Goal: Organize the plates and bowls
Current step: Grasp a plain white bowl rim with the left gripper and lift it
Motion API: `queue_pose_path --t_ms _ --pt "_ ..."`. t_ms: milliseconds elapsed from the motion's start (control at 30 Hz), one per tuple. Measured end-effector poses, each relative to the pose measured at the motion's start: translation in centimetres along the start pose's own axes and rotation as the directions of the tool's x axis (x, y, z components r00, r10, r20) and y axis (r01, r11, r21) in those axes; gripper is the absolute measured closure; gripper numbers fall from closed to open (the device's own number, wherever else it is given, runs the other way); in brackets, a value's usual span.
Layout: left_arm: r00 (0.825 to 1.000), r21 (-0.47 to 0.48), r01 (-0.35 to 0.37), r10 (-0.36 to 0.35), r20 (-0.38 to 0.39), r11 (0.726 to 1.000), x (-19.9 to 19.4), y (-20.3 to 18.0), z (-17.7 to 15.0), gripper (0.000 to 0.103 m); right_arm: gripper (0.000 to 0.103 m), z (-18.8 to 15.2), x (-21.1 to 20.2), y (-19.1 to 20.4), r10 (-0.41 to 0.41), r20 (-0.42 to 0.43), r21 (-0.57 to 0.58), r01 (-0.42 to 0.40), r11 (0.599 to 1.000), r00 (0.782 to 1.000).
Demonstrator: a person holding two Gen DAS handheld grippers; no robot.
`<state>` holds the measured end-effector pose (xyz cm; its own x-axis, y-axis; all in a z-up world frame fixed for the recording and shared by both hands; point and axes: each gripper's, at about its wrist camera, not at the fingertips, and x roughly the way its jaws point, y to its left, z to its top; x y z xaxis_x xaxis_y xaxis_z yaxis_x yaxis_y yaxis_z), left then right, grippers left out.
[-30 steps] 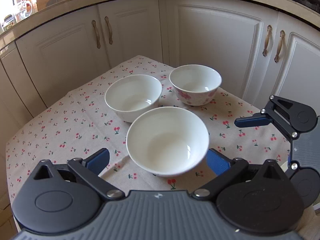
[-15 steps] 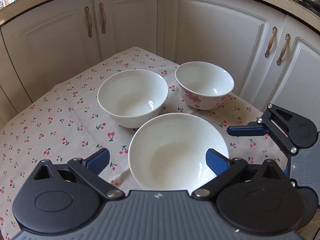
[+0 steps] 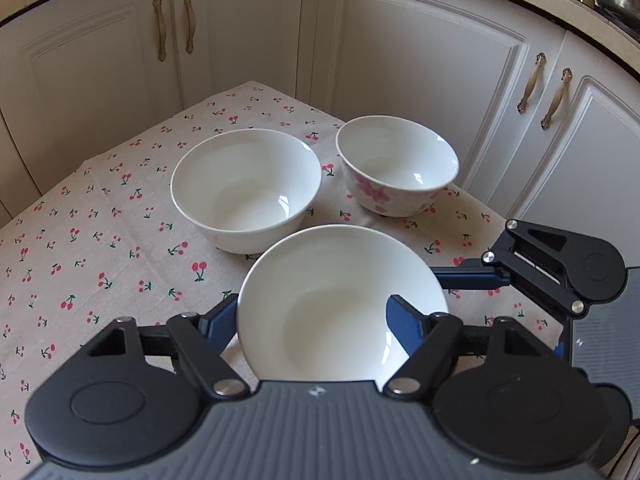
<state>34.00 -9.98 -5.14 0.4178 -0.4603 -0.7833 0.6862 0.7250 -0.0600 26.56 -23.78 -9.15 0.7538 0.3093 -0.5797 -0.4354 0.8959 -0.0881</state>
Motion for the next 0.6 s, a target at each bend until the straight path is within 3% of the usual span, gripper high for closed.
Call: queue_pose_path --t_ms 600 --pt "1.000 0.005 0.009 -0.009 -0.007 1.000 0.28 0.13 0.03 0.026 0.020 0.33 0.23 -0.23 0.019 -0.014 0.016 -0.019 1.000 1.000"
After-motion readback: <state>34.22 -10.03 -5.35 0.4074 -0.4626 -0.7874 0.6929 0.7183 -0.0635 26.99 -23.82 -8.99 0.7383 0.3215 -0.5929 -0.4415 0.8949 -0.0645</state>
